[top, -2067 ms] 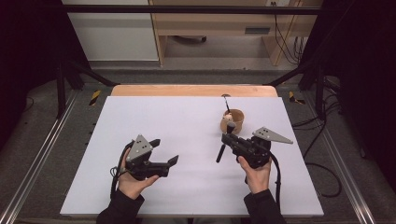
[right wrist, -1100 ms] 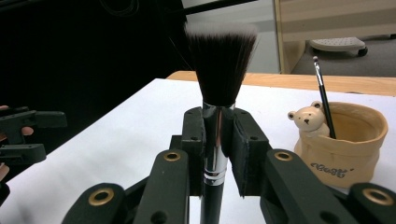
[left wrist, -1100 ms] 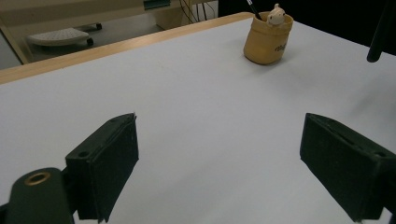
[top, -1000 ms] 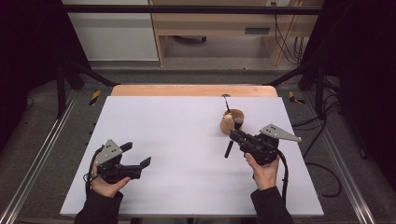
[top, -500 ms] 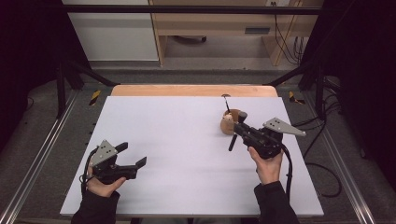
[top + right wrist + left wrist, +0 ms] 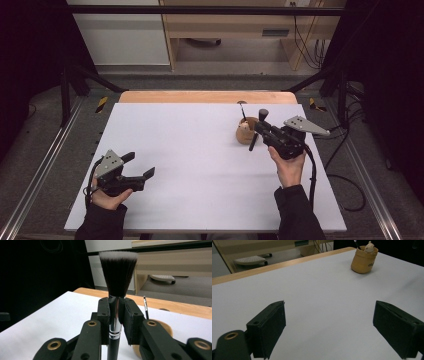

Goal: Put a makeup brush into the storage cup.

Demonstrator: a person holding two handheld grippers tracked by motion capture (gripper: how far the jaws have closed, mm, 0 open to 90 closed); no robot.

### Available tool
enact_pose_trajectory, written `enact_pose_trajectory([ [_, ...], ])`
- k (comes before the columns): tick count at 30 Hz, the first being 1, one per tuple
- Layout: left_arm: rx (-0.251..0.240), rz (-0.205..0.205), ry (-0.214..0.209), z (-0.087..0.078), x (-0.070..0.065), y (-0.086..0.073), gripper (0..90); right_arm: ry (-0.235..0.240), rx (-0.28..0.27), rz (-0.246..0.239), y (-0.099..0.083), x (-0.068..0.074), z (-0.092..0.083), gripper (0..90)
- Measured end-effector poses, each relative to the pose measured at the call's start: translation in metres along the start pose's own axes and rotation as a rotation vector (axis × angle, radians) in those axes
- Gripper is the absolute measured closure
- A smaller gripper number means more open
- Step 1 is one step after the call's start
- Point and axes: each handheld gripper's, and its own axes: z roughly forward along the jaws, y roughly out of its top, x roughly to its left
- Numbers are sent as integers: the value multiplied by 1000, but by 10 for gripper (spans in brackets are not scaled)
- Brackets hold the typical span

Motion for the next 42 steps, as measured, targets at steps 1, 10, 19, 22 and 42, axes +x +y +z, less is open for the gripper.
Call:
enact_pose_trajectory([
  [1,0,-2,1,0,1,0,105,-6,1,0,1,-1,1,773],
  [10,-1,-12,10,-1,5,-3,105,-48,0,-15,7,-9,13,773],
  [19,-6,-13,9,-2,5,-3,105,-104,-1,-28,16,-21,25,773],
  [22,-6,-12,9,-1,5,-3,105,-124,0,-28,19,-25,29,773],
  [42,-13,-6,5,-2,3,-2,104,-215,1,-36,18,-46,57,773],
])
